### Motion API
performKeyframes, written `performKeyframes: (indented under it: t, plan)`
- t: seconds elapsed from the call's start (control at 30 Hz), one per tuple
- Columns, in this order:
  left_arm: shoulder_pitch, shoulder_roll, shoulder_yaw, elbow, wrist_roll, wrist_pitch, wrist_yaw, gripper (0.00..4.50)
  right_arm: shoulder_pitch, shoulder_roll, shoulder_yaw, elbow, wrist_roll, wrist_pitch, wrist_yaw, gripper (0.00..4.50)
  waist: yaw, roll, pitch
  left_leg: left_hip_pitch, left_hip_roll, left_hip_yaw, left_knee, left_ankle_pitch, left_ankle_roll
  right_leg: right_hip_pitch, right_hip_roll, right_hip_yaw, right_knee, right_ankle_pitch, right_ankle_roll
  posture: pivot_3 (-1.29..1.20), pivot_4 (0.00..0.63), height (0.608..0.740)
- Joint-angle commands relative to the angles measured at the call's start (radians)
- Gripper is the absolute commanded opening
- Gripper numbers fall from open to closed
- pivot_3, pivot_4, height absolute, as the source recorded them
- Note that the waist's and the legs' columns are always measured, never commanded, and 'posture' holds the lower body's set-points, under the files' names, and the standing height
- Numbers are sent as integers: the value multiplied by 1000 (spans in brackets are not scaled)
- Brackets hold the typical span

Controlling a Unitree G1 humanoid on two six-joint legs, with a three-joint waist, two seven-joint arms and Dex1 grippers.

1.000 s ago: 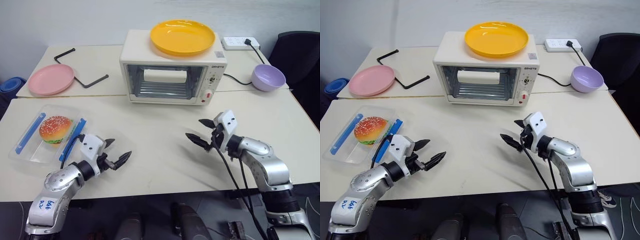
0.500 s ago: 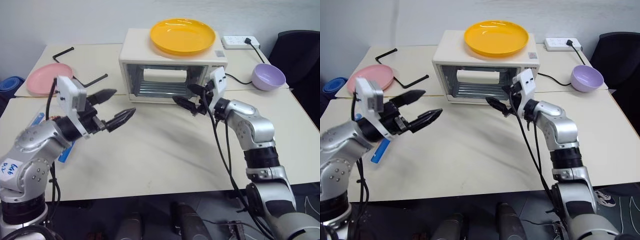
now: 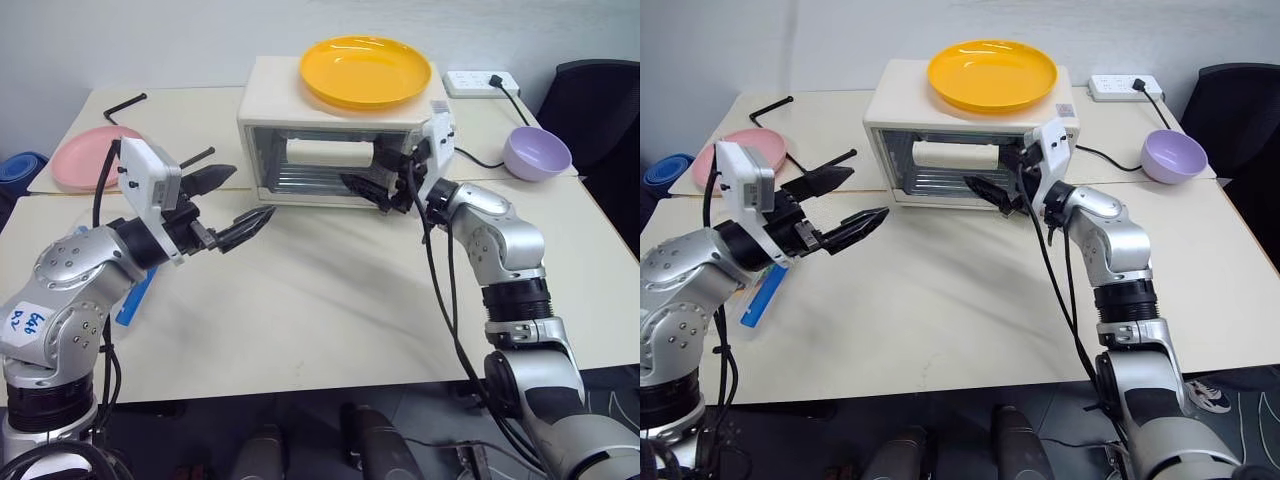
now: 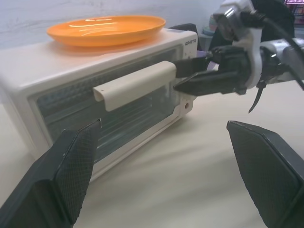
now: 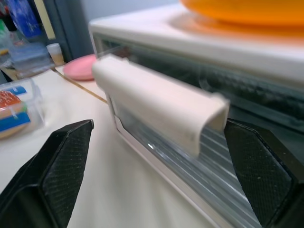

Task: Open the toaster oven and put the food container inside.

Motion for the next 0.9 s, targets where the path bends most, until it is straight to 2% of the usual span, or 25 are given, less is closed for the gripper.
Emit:
performKeyframes:
  t: [0.03, 0.27, 0.37, 0.5, 0.67, 0.77, 0.9]
  plan:
    - [0, 3, 6, 6, 28, -38, 1, 4500, 18, -6, -11, -107, 55, 26, 39, 4461, -1, 0, 0, 0, 0, 0, 0, 0, 0, 0, 0, 0, 0, 0, 0, 0, 150, 740]
    - [-248, -44, -37, 242, 126, -112, 44, 4500, 127, 13, 20, -238, 77, 61, 58, 4461, -8, 0, 0, 1, 0, 2, 0, 0, 0, 0, 1, -1, 0, 0, 0, 0, 150, 740]
    - [-361, -44, -72, 352, 173, -147, 24, 3938, 141, 23, 21, -247, 72, 65, 46, 4500, -19, 0, 0, 3, 0, 5, 0, 0, 0, 0, 1, 1, 1, 0, 0, 0, 150, 740]
    - [-452, -29, -138, 474, 250, -216, -47, 2674, 153, 34, 24, -258, 66, 66, 31, 4500, -24, 0, 0, 4, 0, 5, -1, 0, 0, 0, 1, 1, 2, 0, 0, 0, 150, 740]
    - [-492, -6, -192, 578, 326, -294, -140, 1052, 175, 40, 28, -288, 66, 73, 14, 4500, -25, 0, 0, 3, 1, 5, -2, 0, 0, -1, 1, 1, 3, 0, 0, 0, 150, 740]
    - [-512, 37, -249, 645, 381, -359, -257, 116, 213, 39, 30, -329, 67, 82, -4, 4500, -24, 0, 0, 1, 1, 5, -2, 0, 0, -2, 1, 1, 3, 0, 0, 0, 150, 740]
    - [-540, 68, -296, 742, 445, -459, -362, 50, 253, 41, 30, -376, 76, 100, -25, 4500, -21, 0, 0, 1, 1, 5, -2, 0, 0, -3, 1, 0, 3, 0, 0, 0, 150, 740]
